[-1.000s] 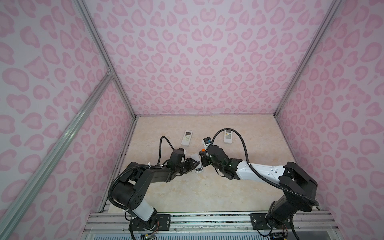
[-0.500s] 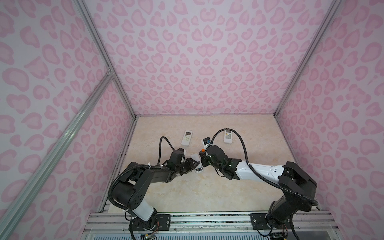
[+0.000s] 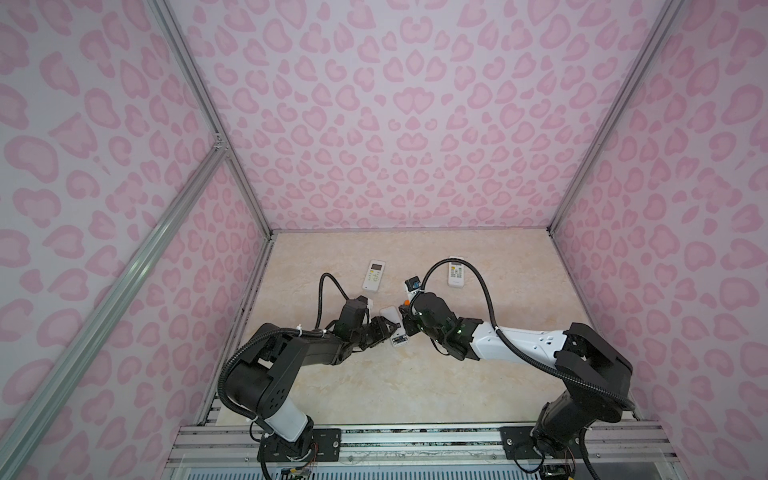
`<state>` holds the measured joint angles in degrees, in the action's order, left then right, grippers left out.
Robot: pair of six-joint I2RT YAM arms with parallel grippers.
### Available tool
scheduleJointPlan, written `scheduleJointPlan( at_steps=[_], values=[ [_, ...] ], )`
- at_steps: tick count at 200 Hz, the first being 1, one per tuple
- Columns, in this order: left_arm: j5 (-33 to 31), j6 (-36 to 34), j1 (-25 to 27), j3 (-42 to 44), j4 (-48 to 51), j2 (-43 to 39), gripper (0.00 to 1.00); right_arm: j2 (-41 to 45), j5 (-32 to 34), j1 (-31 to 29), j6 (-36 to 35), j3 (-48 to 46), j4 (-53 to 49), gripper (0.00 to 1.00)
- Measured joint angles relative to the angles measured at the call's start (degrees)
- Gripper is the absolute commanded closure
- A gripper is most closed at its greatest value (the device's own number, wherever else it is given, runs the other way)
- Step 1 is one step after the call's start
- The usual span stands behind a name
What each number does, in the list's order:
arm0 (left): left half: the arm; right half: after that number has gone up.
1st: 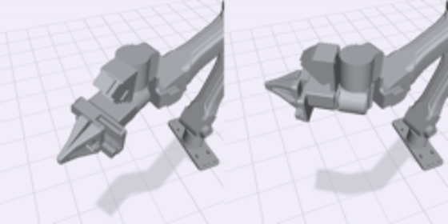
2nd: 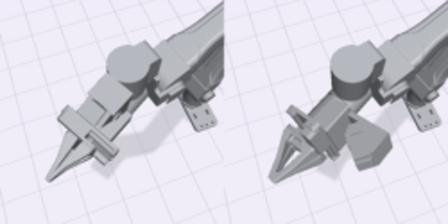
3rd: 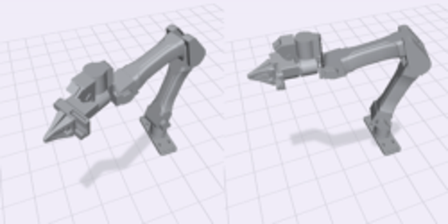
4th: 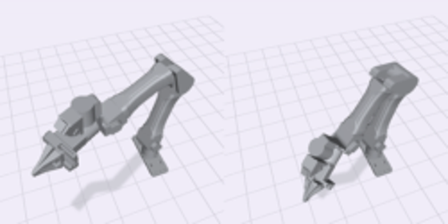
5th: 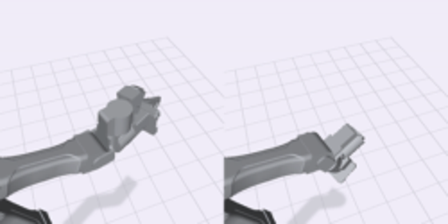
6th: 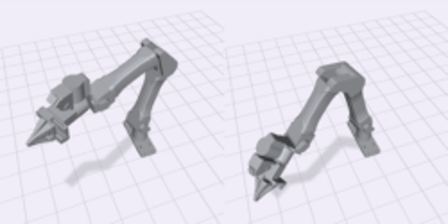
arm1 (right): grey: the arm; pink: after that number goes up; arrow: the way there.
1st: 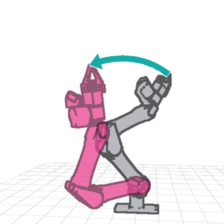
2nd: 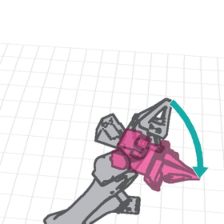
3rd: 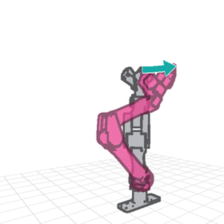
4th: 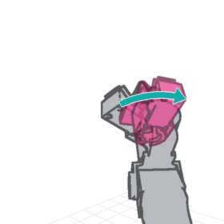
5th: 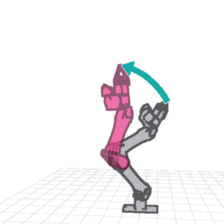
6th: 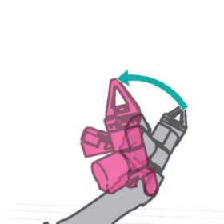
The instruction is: Unload the batteries from the remote control
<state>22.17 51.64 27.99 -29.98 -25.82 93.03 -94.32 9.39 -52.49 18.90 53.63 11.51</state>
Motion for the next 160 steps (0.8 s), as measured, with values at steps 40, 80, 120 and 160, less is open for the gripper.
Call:
scheduleJointPlan(
  at_steps=[40, 80, 120, 160],
  values=[
    [-0.2, 1.0, -0.1, 1.0, -1.7, 0.4, 0.63, -0.4, 0.0, 0.3, 1.2, 0.0, 0.9, 1.00],
    [-0.3, 3.2, -0.1, 2.8, -4.1, 0.7, 0.76, -0.6, -2.0, 2.0, 5.1, -1.4, 3.7, 1.00],
    [-0.4, 5.2, -0.1, 4.3, -6.5, 0.8, 0.78, -0.6, -4.8, 3.9, 9.4, -3.6, 7.2, 1.00],
    [-0.5, 6.6, -0.1, 5.5, -8.6, 1.0, 0.79, -0.4, -6.7, 5.5, 13.5, -5.9, 10.7, 1.00]
  ],
)
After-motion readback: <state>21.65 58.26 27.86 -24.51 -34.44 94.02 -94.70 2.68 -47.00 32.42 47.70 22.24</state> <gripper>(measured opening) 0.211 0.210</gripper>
